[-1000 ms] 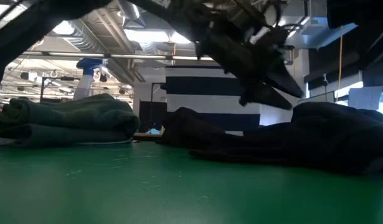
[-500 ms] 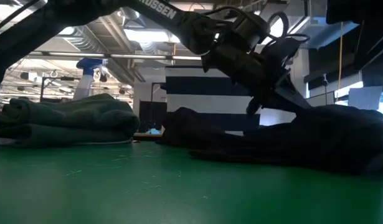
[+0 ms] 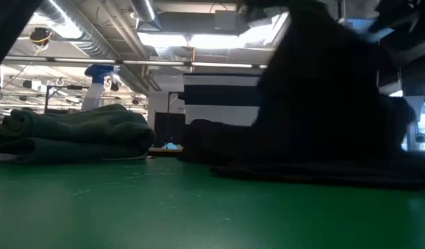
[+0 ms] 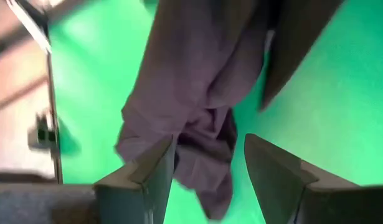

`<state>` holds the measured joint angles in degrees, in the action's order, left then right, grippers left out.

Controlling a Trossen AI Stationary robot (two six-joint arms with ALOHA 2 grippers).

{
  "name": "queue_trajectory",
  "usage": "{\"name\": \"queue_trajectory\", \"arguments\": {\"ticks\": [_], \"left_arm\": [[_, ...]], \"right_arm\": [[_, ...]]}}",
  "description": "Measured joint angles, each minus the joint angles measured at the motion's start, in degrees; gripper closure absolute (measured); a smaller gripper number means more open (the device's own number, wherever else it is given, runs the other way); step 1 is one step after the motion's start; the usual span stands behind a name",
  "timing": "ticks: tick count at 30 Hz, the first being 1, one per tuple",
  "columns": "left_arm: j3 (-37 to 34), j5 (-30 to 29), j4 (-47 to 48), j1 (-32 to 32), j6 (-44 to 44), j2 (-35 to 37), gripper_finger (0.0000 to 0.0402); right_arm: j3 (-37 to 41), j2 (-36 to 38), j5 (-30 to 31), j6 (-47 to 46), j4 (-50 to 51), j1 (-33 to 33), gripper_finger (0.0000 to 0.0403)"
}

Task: Fold Laundry from Bin
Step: Fold the black shirt

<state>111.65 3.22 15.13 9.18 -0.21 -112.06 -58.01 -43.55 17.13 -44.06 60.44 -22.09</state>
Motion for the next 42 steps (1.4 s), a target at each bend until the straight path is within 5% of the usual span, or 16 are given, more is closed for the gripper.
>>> {"name": "queue_trajectory", "arguments": {"ticks": [12, 20, 28, 37, 42], "left_arm": [[-0.1, -4.9, -0.2, 5.7, 0.8, 13.3, 0.0395], [-0.1, -5.1, 0.1, 6.3, 0.8, 13.7, 0.0395], [-0.1, -1.9, -0.3, 6.5, 0.9, 13.7, 0.0395], [-0.1, -1.1, -0.4, 6.5, 2.3, 13.7, 0.0395], [-0.1, -1.1, -0.3, 6.5, 2.4, 13.7, 0.0394]], "right_arm": [[3.4, 1.9, 8.8, 2.1, -7.4, 0.0, 0.0198], [11.1, -6.2, 11.4, 5.2, -18.0, 0.0, 0.0133], [14.5, -18.0, 17.9, 18.0, -27.2, 5.1, 0.0147], [14.5, -24.0, 4.4, 26.2, -33.5, 17.8, 0.0199], [14.6, -23.8, -4.9, 30.5, -35.8, 21.8, 0.0312]]}}
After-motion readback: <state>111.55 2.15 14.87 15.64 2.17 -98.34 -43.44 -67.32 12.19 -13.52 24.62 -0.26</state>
